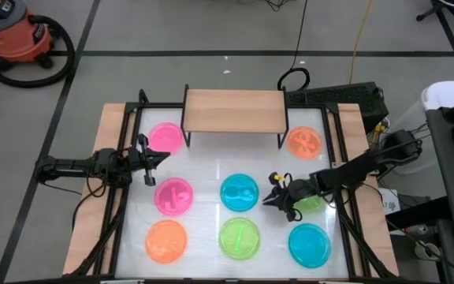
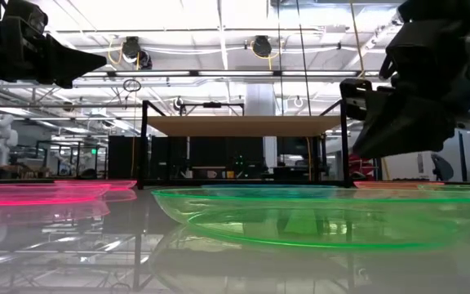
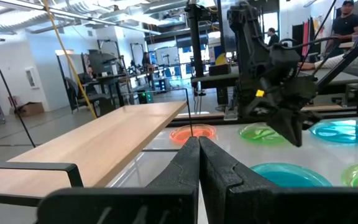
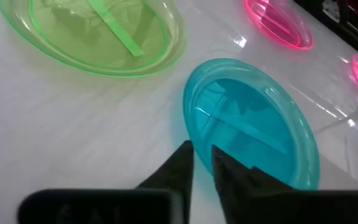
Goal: Place and stack plates onto a shelf
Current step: Put the top blue plate on the shelf, then stack the bottom green plate on top of the blue plate on the shelf
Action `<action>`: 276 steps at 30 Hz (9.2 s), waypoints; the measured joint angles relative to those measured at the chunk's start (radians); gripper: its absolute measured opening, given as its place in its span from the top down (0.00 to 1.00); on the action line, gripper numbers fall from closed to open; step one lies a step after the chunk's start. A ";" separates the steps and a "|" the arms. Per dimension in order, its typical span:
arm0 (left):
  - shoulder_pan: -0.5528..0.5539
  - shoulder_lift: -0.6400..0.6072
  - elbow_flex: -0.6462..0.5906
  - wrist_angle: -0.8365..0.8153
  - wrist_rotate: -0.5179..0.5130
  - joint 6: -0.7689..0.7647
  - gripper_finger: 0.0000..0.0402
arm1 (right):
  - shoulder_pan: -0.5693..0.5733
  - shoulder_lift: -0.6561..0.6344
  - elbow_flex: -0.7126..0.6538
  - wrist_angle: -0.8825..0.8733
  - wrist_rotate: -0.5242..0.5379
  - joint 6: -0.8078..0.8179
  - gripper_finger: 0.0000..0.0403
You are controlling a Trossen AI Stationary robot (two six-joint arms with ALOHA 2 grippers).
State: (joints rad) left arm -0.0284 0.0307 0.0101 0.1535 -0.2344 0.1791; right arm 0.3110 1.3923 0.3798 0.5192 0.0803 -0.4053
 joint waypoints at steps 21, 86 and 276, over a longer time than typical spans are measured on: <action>0.000 0.000 0.000 0.000 0.000 0.000 0.99 | -0.001 0.277 0.119 0.061 0.111 -0.057 0.61; 0.000 0.000 0.000 0.000 0.000 0.000 0.99 | 0.045 0.146 0.119 -0.116 0.242 0.001 0.64; 0.000 0.000 0.000 0.000 0.000 0.000 0.99 | -0.352 -0.407 0.344 -0.397 0.019 0.011 0.66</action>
State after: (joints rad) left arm -0.0286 0.0305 0.0103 0.1535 -0.2344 0.1791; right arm -0.0415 0.9853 0.7235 0.1222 0.0998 -0.3943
